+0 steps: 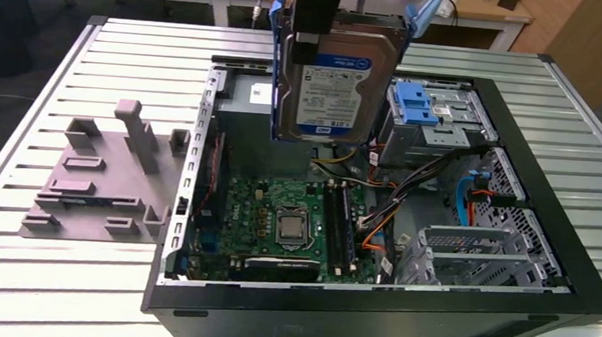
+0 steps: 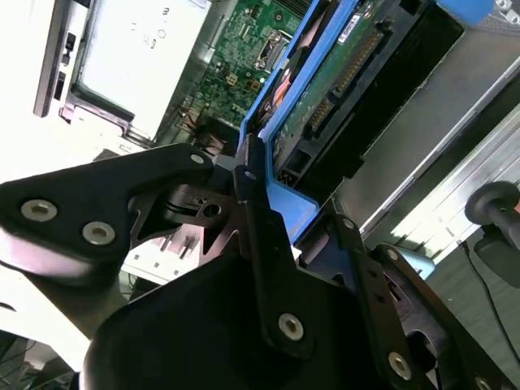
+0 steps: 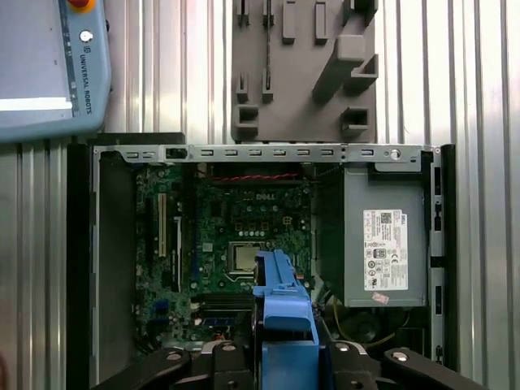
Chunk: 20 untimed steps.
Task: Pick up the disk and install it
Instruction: 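Insert the disk into the insertion slot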
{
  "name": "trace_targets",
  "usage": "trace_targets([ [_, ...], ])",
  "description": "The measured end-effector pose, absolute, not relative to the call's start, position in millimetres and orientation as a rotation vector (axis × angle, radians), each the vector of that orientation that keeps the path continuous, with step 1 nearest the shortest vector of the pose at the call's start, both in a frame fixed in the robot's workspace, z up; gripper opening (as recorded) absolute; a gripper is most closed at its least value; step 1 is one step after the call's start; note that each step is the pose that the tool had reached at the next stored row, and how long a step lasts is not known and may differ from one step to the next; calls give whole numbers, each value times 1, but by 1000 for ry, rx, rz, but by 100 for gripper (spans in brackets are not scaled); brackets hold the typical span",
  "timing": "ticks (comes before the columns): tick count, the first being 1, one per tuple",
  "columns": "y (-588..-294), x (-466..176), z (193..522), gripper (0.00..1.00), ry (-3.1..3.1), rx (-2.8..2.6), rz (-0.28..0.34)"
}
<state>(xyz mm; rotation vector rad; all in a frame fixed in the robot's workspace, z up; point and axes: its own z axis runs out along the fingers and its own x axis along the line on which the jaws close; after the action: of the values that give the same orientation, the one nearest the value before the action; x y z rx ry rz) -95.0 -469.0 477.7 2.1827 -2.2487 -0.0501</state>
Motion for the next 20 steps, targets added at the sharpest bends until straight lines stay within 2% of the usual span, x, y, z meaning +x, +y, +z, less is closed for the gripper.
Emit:
trace_targets([
  [7, -473, -76, 477, 36, -2247, 2182, -52],
  [15, -499, -75, 476, 36, -2247, 2182, -52],
  [20, -503, -61, 476, 36, -2248, 2182, -53],
])
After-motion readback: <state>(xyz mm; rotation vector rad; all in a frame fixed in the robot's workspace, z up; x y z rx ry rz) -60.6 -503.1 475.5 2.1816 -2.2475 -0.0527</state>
